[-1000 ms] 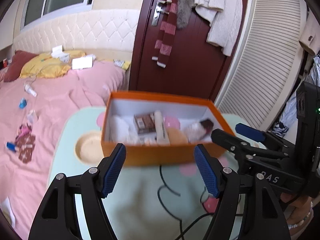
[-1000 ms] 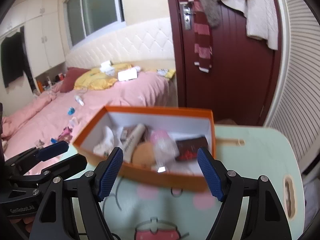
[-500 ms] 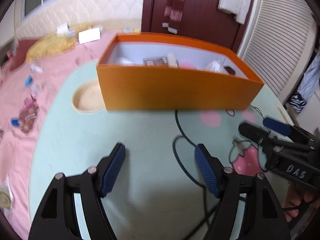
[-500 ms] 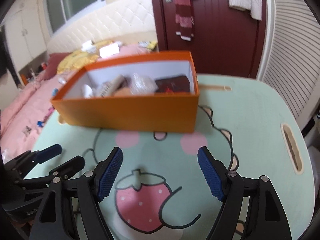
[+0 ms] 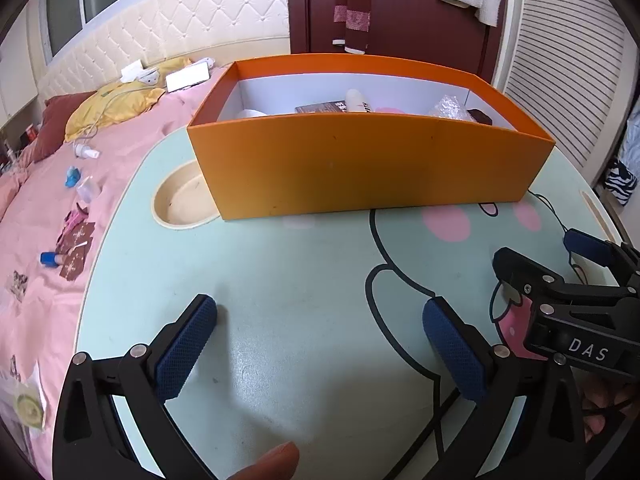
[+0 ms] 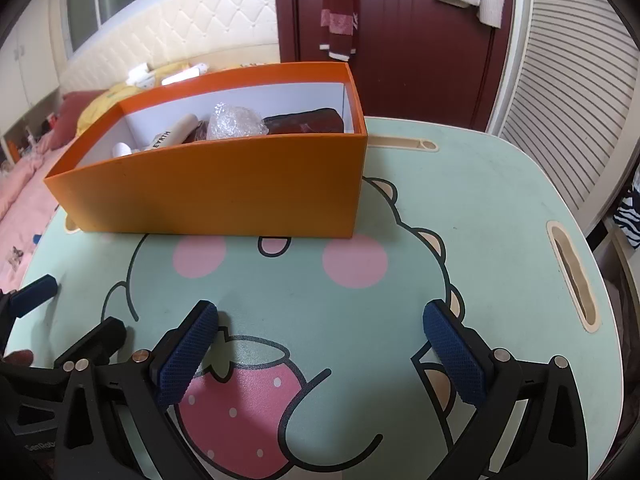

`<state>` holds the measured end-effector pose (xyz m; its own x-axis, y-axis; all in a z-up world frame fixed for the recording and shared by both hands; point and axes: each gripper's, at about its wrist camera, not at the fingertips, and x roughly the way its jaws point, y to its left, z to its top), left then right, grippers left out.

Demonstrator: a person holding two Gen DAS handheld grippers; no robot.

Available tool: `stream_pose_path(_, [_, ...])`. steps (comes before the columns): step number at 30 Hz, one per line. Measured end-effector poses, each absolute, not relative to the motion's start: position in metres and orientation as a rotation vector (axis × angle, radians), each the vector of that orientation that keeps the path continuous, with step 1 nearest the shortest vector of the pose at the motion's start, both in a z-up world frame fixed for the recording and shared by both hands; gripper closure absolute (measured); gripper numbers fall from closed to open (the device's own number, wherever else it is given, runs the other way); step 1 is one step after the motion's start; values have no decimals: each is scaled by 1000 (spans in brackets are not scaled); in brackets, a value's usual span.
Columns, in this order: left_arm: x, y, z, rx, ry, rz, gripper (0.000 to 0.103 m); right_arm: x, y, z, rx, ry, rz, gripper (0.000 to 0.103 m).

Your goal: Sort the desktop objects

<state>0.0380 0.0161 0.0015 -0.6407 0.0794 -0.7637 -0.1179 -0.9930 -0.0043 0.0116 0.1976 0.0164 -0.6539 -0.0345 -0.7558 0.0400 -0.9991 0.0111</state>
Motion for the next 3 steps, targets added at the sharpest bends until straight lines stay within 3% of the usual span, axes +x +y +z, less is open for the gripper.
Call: stream_pose_path(3, [39, 16, 1, -1274, 71, 2750, 0, 10, 195, 19, 1293, 7, -2820, 0])
